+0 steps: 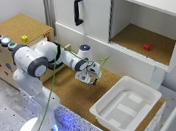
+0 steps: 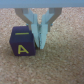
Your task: Sweep the purple block to the left
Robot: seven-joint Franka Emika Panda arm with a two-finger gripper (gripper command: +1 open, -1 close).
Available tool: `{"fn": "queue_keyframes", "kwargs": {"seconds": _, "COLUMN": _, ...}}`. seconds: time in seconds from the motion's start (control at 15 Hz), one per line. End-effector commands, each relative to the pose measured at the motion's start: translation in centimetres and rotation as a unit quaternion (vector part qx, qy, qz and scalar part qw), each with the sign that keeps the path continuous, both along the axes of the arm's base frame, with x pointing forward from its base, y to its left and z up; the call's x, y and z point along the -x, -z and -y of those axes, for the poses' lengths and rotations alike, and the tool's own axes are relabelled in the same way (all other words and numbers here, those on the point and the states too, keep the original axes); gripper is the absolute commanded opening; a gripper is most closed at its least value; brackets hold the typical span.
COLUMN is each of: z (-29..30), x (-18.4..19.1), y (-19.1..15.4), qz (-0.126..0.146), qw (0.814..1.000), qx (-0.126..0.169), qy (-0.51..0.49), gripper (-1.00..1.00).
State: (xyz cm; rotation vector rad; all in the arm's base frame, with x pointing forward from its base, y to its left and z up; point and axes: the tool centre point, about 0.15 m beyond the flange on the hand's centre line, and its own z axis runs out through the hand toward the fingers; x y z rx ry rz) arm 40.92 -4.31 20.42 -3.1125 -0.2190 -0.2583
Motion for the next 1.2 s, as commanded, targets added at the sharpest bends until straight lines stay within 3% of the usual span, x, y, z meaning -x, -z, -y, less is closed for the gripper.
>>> {"fn": "queue_keyframes", "kwargs": {"seconds": 0.0, "z": -2.7, "x": -1.3, "y": -0.4, "qz": -0.039, "qw": 0.999, "qx": -0.026, "qy": 0.004, "gripper": -1.00}}
{"fn": "queue_keyframes", "kwargs": {"seconds": 0.2, "z": -3.1, "x": -1.1, "y": -1.0, "qz": -0.039, "qw": 0.999, "qx": -0.031, "qy": 0.003, "gripper": -1.00}}
{"fn": "queue_keyframes", "kwargs": {"seconds": 0.4, "z": -1.6, "x": -0.6, "y": -6.2, "qz": -0.015, "qw": 0.999, "qx": -0.039, "qy": 0.029, "gripper": -1.00}}
{"fn": "queue_keyframes", "kwargs": {"seconds": 0.6, "z": -1.6, "x": 0.5, "y": -9.9, "qz": -0.018, "qw": 0.999, "qx": -0.032, "qy": 0.030, "gripper": -1.00}}
{"fn": "queue_keyframes", "kwargs": {"seconds": 0.67, "z": -1.6, "x": 0.7, "y": -10.4, "qz": -0.026, "qw": 0.999, "qx": -0.026, "qy": 0.037, "gripper": 1.00}}
{"fn": "queue_keyframes", "kwargs": {"seconds": 0.8, "z": -1.3, "x": 0.8, "y": -11.1, "qz": -0.045, "qw": 0.997, "qx": -0.023, "qy": 0.064, "gripper": 1.00}}
{"fn": "queue_keyframes", "kwargs": {"seconds": 1.13, "z": -1.3, "x": 0.8, "y": -11.1, "qz": -0.045, "qw": 0.997, "qx": -0.023, "qy": 0.064, "gripper": 1.00}}
